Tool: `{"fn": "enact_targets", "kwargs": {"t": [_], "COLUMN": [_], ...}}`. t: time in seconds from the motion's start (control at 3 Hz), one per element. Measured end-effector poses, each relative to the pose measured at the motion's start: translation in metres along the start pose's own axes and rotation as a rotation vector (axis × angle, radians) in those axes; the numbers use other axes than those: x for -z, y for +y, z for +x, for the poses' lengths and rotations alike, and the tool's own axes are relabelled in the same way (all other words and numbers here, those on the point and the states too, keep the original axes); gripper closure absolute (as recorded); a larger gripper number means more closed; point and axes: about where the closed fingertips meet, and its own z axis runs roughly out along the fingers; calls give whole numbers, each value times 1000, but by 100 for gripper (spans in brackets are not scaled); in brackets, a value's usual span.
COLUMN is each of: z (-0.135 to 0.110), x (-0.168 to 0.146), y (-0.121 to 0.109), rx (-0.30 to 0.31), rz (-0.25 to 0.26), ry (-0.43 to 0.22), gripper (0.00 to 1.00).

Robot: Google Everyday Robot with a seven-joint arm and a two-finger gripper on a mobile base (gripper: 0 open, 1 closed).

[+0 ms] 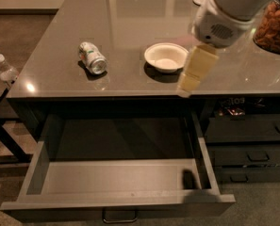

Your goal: Place 7up can into top drawer

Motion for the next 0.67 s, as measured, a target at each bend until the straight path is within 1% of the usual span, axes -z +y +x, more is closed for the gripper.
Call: {"fn": "enact_targets", "kwargs": {"t": [0.33,0.67], "z": [-48,-51], "x": [-56,-58], "y": [-42,-43], "rx": [-38,-35], "rz": [-47,-48], "ry": [-27,-31], "gripper": [0,0]}}
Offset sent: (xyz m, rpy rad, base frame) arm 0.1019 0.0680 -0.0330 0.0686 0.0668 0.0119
